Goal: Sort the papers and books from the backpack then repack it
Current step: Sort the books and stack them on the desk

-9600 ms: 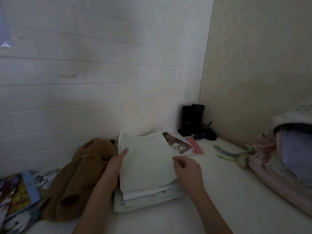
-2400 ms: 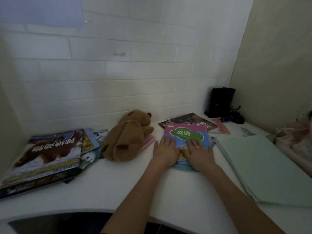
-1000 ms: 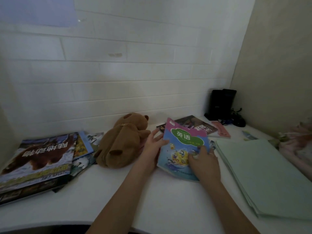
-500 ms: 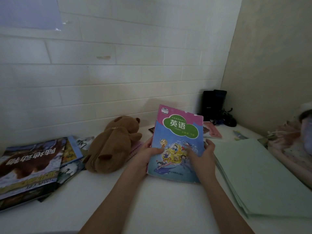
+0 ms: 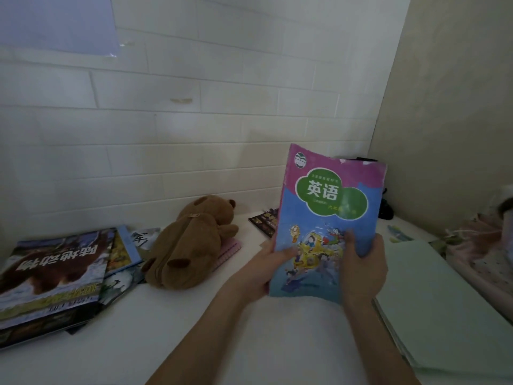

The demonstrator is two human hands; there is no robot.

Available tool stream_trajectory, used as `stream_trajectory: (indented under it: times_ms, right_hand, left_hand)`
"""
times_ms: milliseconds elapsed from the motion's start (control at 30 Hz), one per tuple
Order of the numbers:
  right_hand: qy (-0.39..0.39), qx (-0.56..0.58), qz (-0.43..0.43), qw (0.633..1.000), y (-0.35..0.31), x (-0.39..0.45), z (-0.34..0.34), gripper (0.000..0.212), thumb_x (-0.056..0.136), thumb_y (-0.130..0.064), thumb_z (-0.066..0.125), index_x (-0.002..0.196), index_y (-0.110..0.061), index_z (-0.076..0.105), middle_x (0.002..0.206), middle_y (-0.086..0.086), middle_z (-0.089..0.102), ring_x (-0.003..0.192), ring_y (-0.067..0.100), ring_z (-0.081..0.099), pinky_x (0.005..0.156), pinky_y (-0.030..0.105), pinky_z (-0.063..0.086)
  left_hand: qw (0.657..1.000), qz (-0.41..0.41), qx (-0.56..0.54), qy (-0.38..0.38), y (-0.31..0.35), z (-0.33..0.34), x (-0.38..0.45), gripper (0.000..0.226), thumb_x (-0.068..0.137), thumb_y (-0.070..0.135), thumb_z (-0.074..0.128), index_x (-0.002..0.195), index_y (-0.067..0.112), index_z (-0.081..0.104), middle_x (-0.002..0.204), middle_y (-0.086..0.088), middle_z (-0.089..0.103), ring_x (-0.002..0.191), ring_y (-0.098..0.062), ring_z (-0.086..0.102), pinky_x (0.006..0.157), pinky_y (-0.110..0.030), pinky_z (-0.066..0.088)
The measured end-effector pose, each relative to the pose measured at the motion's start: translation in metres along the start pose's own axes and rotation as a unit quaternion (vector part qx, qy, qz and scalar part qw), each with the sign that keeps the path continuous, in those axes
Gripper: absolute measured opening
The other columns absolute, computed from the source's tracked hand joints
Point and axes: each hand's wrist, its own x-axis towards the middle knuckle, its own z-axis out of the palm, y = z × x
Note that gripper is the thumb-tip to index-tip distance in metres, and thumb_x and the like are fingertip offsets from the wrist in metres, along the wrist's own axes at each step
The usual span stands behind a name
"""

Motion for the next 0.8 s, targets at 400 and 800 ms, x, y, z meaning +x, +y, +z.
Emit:
stream_trajectory:
  times_ms: [400, 800]
  right_hand:
    - [-0.091, -0.328, -0.061, 0.938, -0.023, 0.140, -0.119, 0.042, 0.087, -0.036, 0.062, 0.117, -0.007, 0.057, 0.112, 0.023, 0.062, 0.092, 0.038, 0.058, 0.081, 0.045, 0.045]
    - [-0.167, -0.366, -0.098, 0.910, 0.054, 0.103, -0.085, 0.039, 0.085, -0.012, 0.056, 0.124, -0.016, 0.051, 0.119, 0.021, 0.056, 0.097, 0.034, 0.055, 0.080, 0.043, 0.048]
  left_hand:
    - [0.951, 0.211, 0.226, -0.018, -0.022, 0.119, 0.051, 0.063, 0.086, 0.012, 0.064, 0.138, 0.023, 0.030, 0.132, 0.006, 0.054, 0.115, -0.002, 0.055, 0.097, -0.023, 0.047]
    - [0.868, 0.130, 0.447, 0.173, -0.034, 0.090, 0.052, 0.035, 0.088, 0.038, 0.055, 0.120, 0.022, 0.050, 0.107, -0.005, 0.067, 0.084, -0.022, 0.066, 0.073, -0.031, 0.051]
